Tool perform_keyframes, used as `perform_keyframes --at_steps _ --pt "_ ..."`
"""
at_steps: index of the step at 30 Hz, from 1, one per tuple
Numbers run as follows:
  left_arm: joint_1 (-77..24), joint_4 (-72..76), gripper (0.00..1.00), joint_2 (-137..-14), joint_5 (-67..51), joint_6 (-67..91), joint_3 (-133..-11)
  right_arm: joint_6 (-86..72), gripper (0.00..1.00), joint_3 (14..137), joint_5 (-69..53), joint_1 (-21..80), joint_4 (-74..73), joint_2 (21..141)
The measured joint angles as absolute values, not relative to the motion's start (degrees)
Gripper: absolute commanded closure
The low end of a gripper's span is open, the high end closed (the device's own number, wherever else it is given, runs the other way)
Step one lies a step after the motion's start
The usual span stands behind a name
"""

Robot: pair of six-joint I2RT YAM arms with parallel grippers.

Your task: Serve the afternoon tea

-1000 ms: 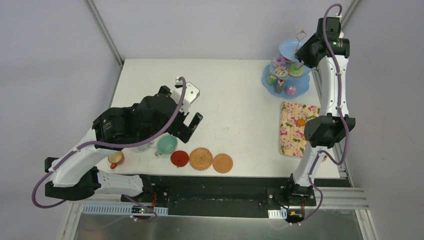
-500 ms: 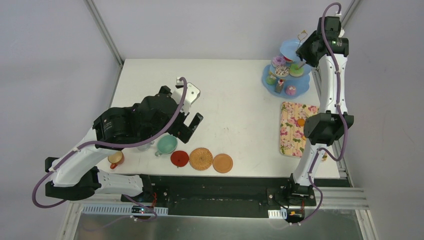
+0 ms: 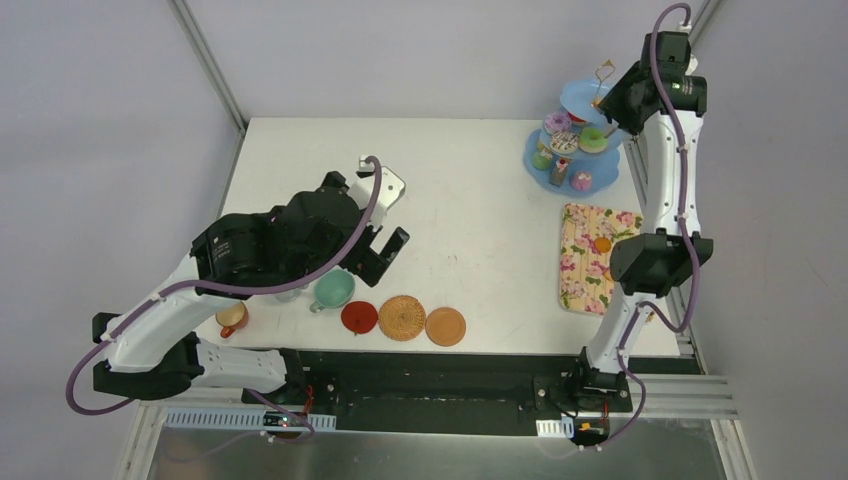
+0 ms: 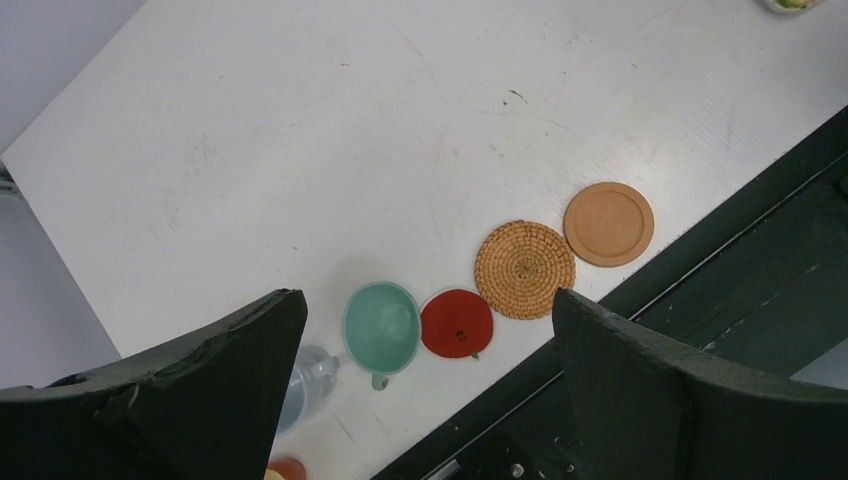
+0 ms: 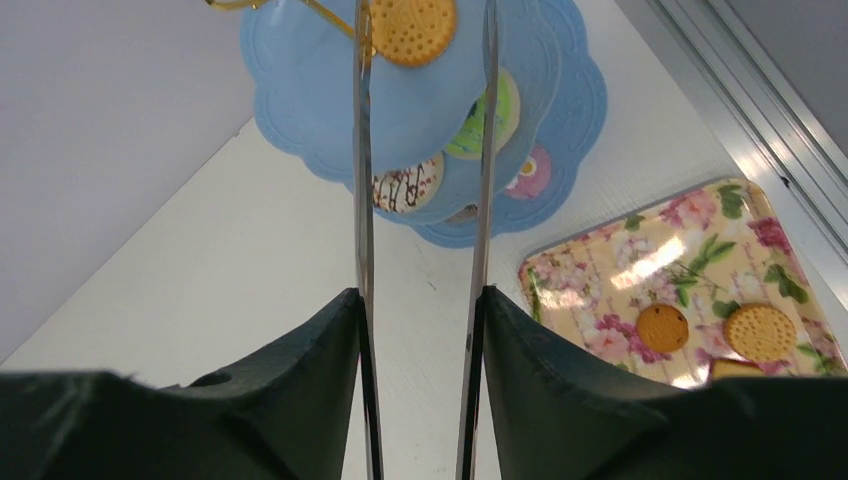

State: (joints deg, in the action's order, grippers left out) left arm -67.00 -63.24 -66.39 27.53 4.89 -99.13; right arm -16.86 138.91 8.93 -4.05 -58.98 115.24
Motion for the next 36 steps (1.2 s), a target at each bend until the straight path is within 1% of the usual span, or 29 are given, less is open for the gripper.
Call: perform_keyframes --at_steps 2,6,8,13,16,18,21,25,32,36 --pt "-67.00 -63.22 0.00 -66.50 27.49 4.64 -99.13 -16.84 0.53 136.97 9.32 -4.05 -59.99 112.62" --pt "-67.00 -63.05 0.00 -67.22 27.05 3.38 -99.13 -16.84 0.54 126.23 10.55 -4.14 -63.07 101.01" --pt "-66.92 -62.61 0.00 -67.66 26.44 2.72 -99.09 -16.88 0.54 119.15 11.11 -4.21 -64.18 93.60" --pt "-66.63 -60.31 0.00 -67.53 24.08 1.30 -96.84 -19.90 0.55 96.88 10.35 -4.29 -66.81 72.86" --pt "-66.63 -60.01 0.00 -67.16 22.65 0.64 -95.15 -23.16 0.53 85.01 9.28 -4.32 -68.23 66.28" --pt "-66.65 -59.86 0.00 -66.98 22.09 0.58 -94.74 -24.77 0.52 79.31 9.10 -4.32 -69.12 64.58" --pt "-66.85 -59.77 0.00 -66.32 21.96 0.45 -94.43 -25.56 0.53 72.12 9.04 -4.32 -68.93 65.21" --pt "-67.57 -59.79 0.00 -64.97 21.82 0.40 -93.76 -24.29 0.52 67.02 10.26 -4.45 -67.79 65.91" --pt "-67.57 -59.75 0.00 -64.25 21.67 0.40 -92.60 -19.53 0.51 65.04 11.31 -6.44 -63.86 66.15" --pt "-67.57 -59.79 0.00 -64.23 21.69 0.14 -92.29 -18.13 0.51 65.01 11.22 -7.79 -62.08 68.31"
